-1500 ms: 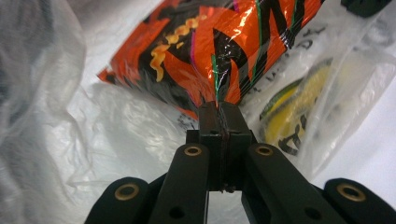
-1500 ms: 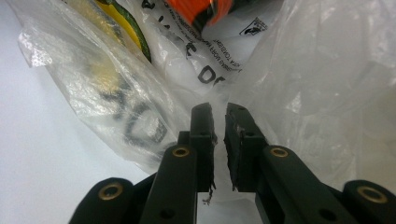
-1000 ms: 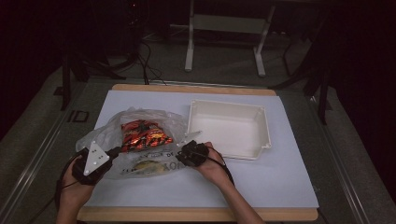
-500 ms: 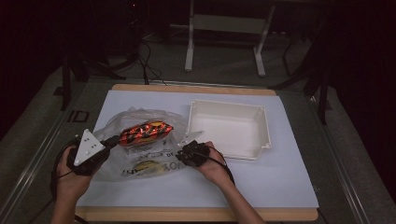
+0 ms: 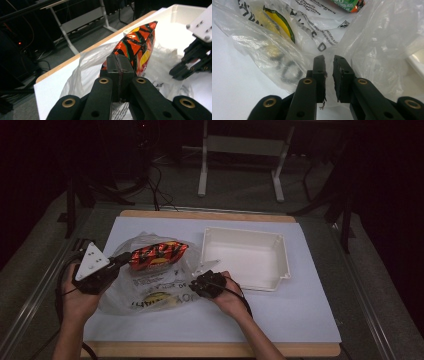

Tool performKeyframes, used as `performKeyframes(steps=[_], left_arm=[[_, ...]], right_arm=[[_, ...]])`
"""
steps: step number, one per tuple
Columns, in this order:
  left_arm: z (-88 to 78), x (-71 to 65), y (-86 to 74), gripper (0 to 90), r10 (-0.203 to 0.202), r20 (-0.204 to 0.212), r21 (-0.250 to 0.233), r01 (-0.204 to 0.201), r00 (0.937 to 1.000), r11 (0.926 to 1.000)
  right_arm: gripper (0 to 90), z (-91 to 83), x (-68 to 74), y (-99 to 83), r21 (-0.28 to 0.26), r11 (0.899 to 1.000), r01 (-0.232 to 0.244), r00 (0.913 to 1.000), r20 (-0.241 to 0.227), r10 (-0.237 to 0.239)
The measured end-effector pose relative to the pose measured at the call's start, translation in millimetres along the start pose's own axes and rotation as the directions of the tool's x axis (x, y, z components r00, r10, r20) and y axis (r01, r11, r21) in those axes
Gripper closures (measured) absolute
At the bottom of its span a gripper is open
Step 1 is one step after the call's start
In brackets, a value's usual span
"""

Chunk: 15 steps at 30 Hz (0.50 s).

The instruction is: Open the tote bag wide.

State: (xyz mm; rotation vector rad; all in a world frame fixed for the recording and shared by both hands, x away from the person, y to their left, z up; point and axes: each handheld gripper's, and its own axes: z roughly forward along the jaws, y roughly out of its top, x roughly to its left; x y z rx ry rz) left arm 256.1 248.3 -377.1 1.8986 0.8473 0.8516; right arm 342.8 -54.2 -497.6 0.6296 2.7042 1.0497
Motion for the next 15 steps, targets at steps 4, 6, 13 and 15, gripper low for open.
performKeyframes(steps=[4, 6, 13, 15], left_arm=[[1.4, 0.4, 4.5, 90.0, 0.001, 0.006, -0.004, -0.001, 1.0, 1.0], [1.7, -0.2, 5.6, 90.0, 0.003, 0.012, -0.004, -0.003, 0.9999, 1.0], [1.5, 2.0, -0.5, 90.0, -0.015, 0.001, -0.003, 0.015, 0.9999, 0.9999], [0.9, 3.0, -3.1, 90.0, -0.019, -0.003, 0.001, 0.019, 0.9998, 0.9998]], right_arm=[[80.3, -0.4, -0.5, -0.6, -0.002, 1.0, -0.002, 1.0, 0.001, 0.002], [80.3, -1.1, -1.1, -0.5, -0.007, 1.0, -0.004, 1.0, 0.003, 0.004], [80.1, -7.0, -1.6, 9.2, -0.053, 0.999, 0.004, 0.9999, 0.015, -0.003], [80.0, -8.4, 0.3, 15.7, -0.062, 0.998, 0.022, 0.9995, 0.022, -0.021]])
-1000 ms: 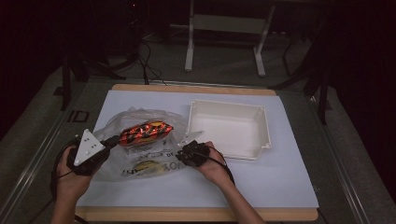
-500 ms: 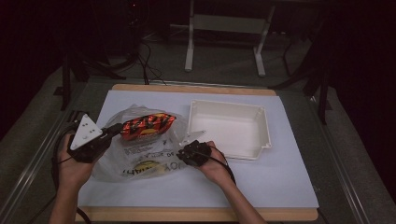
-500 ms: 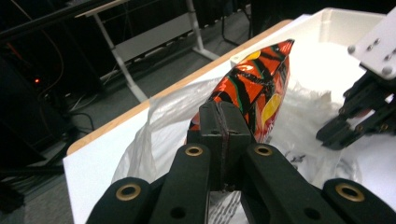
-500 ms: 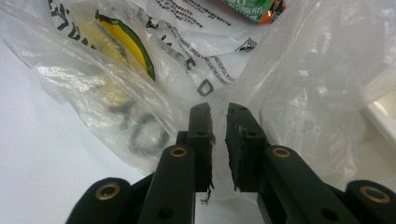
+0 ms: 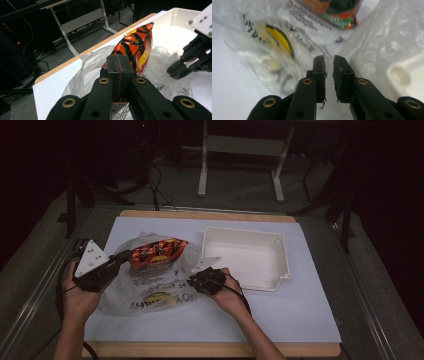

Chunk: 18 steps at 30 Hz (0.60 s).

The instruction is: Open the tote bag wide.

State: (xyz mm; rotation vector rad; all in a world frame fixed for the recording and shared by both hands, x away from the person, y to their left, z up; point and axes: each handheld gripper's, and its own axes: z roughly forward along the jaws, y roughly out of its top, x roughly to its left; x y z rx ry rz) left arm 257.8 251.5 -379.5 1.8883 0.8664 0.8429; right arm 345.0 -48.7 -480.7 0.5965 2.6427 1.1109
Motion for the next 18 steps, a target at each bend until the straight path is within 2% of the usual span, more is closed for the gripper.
performKeyframes(steps=[4, 9, 13, 18], left_arm=[[-1.0, 1.2, -2.6, 90.0, -0.007, -0.004, 0.002, 0.007, 1.0, 1.0], [-1.5, 2.4, -5.8, 90.0, -0.012, -0.008, 0.002, 0.012, 0.9999, 0.9999], [-1.4, 2.7, -7.6, 90.0, -0.015, -0.013, -0.001, 0.015, 0.9998, 0.9999], [-2.7, 3.2, -10.6, 88.7, -0.014, -0.008, 0.002, 0.014, 0.9999, 0.9999]], right_arm=[[80.2, -1.8, -1.4, 14.2, -0.053, 0.999, -0.006, 0.9999, 0.013, 0.007], [77.3, -5.8, -7.9, 28.3, -0.13, 0.989, -0.068, 0.9977, -0.008, 0.067], [74.1, -5.9, -9.0, 38.5, -0.163, 0.983, -0.089, 0.9959, -0.026, 0.086], [73.9, -2.9, -7.4, 48.1, -0.181, 0.978, -0.103, 0.9947, -0.021, 0.101]])
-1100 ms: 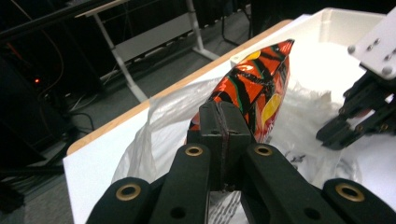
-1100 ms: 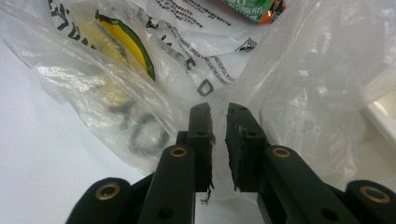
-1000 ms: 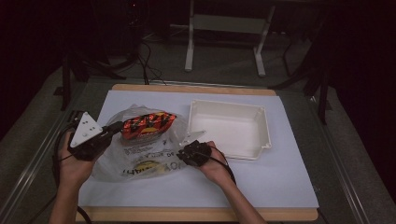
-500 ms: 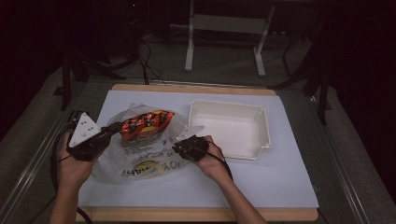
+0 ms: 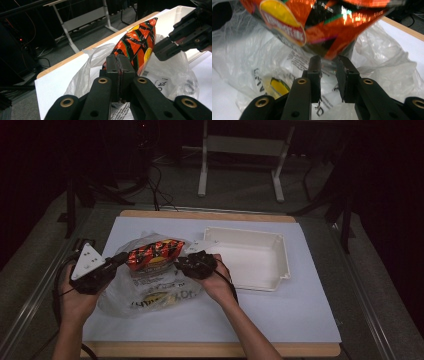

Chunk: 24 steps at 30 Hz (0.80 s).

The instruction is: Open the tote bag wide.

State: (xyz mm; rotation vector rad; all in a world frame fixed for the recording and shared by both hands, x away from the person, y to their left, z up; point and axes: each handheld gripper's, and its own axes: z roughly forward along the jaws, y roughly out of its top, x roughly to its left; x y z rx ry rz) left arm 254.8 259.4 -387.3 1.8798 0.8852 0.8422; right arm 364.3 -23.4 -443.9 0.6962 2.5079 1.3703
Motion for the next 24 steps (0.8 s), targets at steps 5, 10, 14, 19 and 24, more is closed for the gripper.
performKeyframes(steps=[5, 10, 14, 19, 24], left_arm=[[-2.7, 0.7, -5.1, 73.4, 0.004, 0.009, -0.001, -0.004, 0.9999, 1.0], [-2.6, -0.3, -16.6, 48.9, 0.021, 0.066, 0.001, -0.022, 0.9976, 0.9998], [9.8, 0.0, -24.2, 38.5, 0.036, 0.078, 0.075, -0.042, 0.9963, 0.9963], [31.8, 2.7, -25.2, 31.8, 0.044, 0.061, 0.112, -0.051, 0.9972, 0.9924], [50.2, 3.6, -21.6, 28.6, 0.067, 0.05, 0.108, -0.072, 0.9965, 0.9916]], right_arm=[[74.5, 3.4, 1.1, 3.9, -0.002, 1.0, -0.005, 0.9999, 0.014, 0.005], [74.7, 3.5, -0.7, 4.2, -0.006, 1.0, -0.019, 0.9996, 0.021, 0.019], [74.8, 3.4, -1.6, 4.9, -0.005, 1.0, -0.019, 0.9997, 0.018, 0.019], [74.9, 3.8, -1.7, 6.3, -0.003, 1.0, -0.022, 0.9996, 0.015, 0.022], [75.0, 3.9, -3.1, 6.8, 0.003, 1.0, -0.015, 0.9998, 0.012, 0.015]])
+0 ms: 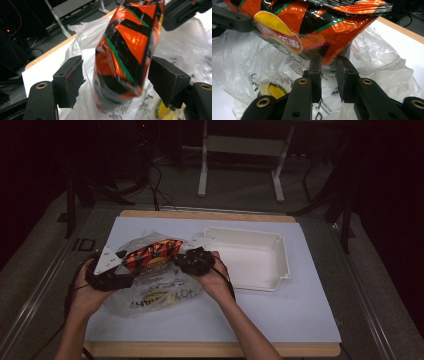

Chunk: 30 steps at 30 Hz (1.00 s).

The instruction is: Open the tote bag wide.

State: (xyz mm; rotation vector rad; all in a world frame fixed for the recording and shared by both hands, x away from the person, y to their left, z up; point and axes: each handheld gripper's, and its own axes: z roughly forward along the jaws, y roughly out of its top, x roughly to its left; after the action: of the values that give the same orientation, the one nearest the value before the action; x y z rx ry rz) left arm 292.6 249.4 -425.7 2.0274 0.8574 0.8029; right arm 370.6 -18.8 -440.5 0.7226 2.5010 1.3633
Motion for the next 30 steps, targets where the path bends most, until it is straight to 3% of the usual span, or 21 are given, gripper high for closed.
performKeyframes(steps=[5, 9, 11, 13, 24, 30], left_arm=[[7.1, -0.1, 4.4, 34.7, 0.045, -0.008, -0.002, -0.045, 0.999, 0.999], [7.7, -0.3, 7.4, 46.9, 0.062, -0.007, 0.006, -0.062, 0.998, 0.998], [7.5, 0.5, 7.7, 55.9, 0.064, 0.023, 0.011, -0.065, 0.9976, 0.9978], [8.1, 0.0, 7.9, 61.3, 0.076, 0.022, 0.023, -0.076, 0.9969, 0.9968], [6.4, 7.0, 10.5, 74.3, 0.041, 0.075, 0.002, -0.042, 0.9963, 0.9991], [3.6, 9.0, 15.1, 79.8, 0.023, 0.096, -0.021, -0.021, 0.9951, 0.9996]], right_arm=[[75.8, -0.4, -2.0, -0.7, -0.002, 1.0, -0.006, 1.0, 0.006, 0.006], [75.8, -0.3, -2.1, -0.9, 0.004, 1.0, -0.002, 1.0, -0.001, 0.002], [75.8, 0.1, -1.9, -1.5, 0.009, 1.0, 0.003, 1.0, -0.002, -0.003], [75.7, 0.3, -1.0, -2.6, 0.014, 1.0, 0.008, 1.0, -0.006, -0.008], [73.9, -6.0, 0.7, -24.1, 0.054, 0.998, 0.041, 0.9989, -0.023, -0.04], [66.8, -15.5, 1.9, -37.2, 0.073, 0.996, 0.055, 0.9975, -0.049, -0.052]])
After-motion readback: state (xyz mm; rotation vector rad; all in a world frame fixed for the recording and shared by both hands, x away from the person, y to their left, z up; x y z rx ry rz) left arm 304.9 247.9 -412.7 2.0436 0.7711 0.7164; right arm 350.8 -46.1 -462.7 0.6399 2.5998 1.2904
